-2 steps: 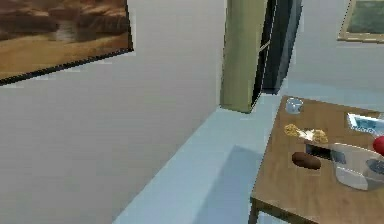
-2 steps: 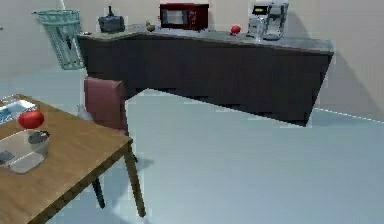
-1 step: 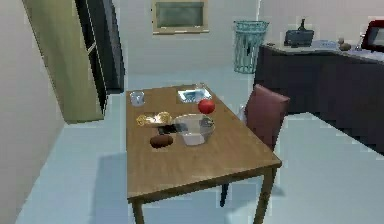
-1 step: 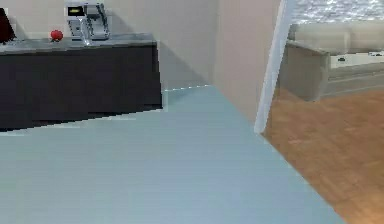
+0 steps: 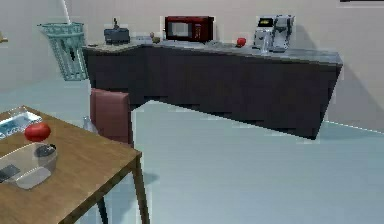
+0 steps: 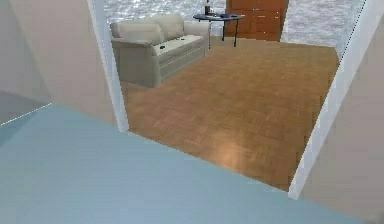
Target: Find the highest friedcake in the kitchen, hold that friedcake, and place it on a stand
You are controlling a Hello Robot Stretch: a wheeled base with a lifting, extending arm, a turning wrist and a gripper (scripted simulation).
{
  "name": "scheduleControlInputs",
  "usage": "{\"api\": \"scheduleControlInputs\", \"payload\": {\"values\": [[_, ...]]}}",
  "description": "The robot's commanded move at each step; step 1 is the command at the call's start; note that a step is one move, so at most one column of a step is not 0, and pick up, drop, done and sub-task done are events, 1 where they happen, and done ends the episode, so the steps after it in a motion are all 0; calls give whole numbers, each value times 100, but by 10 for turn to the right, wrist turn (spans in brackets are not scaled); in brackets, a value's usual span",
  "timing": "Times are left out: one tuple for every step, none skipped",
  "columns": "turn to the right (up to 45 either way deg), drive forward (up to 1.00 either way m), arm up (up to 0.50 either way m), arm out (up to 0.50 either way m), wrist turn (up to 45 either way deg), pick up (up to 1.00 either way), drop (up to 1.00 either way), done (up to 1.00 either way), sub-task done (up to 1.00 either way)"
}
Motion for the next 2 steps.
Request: {"api": "scheduleControlInputs", "payload": {"values": [[270, 0, 0, 0, 0, 0, 0, 0, 0], [0, 90, 0, 0, 0, 0, 0, 0, 0]]}}
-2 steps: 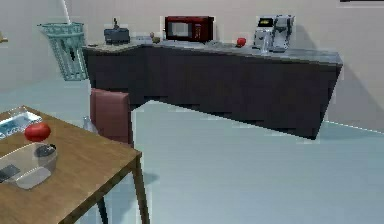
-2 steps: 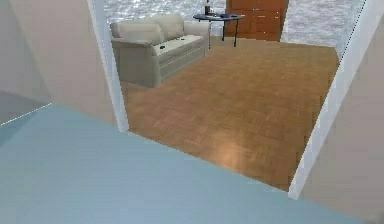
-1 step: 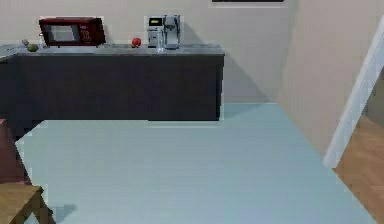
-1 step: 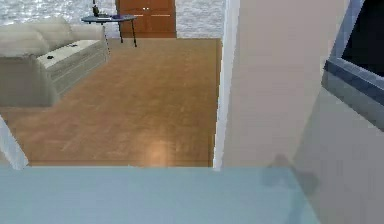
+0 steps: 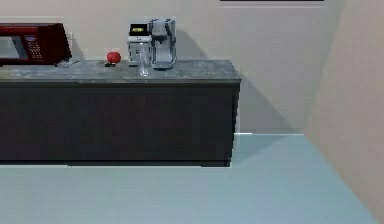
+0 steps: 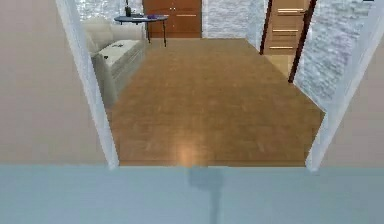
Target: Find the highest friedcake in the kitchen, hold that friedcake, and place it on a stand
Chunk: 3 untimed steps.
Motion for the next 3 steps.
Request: {"api": "scheduleControlInputs", "payload": {"values": [[-120, 0, 0, 0, 0, 0, 0, 0, 0], [0, 100, 0, 0, 0, 0, 0, 0, 0], [-120, 0, 0, 0, 0, 0, 0, 0, 0]]}}
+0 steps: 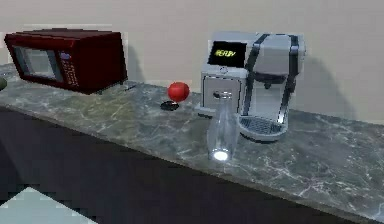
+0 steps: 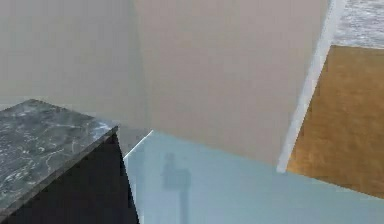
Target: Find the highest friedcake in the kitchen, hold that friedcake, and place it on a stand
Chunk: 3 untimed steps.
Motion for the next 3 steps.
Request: {"api": "scheduleControlInputs", "payload": {"values": [[0, 10, 0, 0, 0, 0, 0, 0, 0], [-450, 0, 0, 0, 0, 0, 0, 0, 0], [-450, 0, 0, 0, 0, 0, 0, 0, 0]]}}
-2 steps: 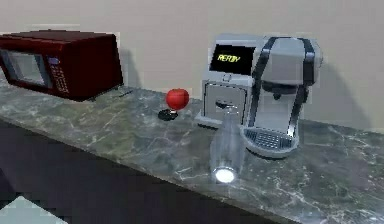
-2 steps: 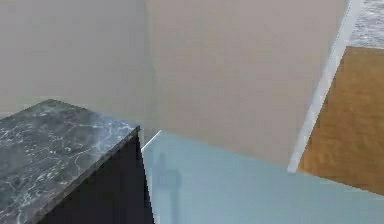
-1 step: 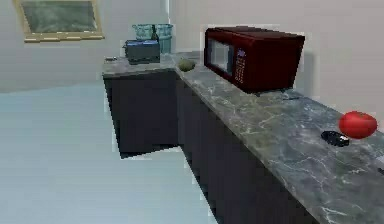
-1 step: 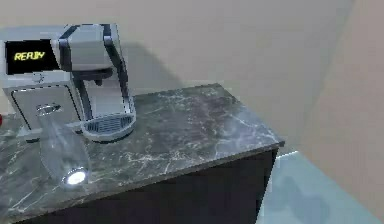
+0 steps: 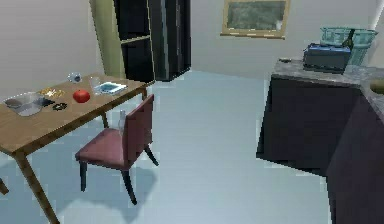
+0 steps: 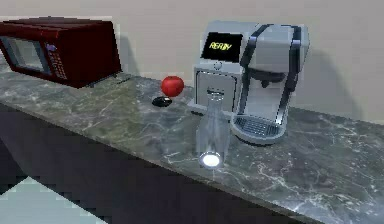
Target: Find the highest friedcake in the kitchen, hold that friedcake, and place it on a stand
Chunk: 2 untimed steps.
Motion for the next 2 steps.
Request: {"api": "scheduleControlInputs", "payload": {"values": [[-60, 0, 0, 0, 0, 0, 0, 0, 0], [450, 0, 0, 0, 0, 0, 0, 0, 0]]}}
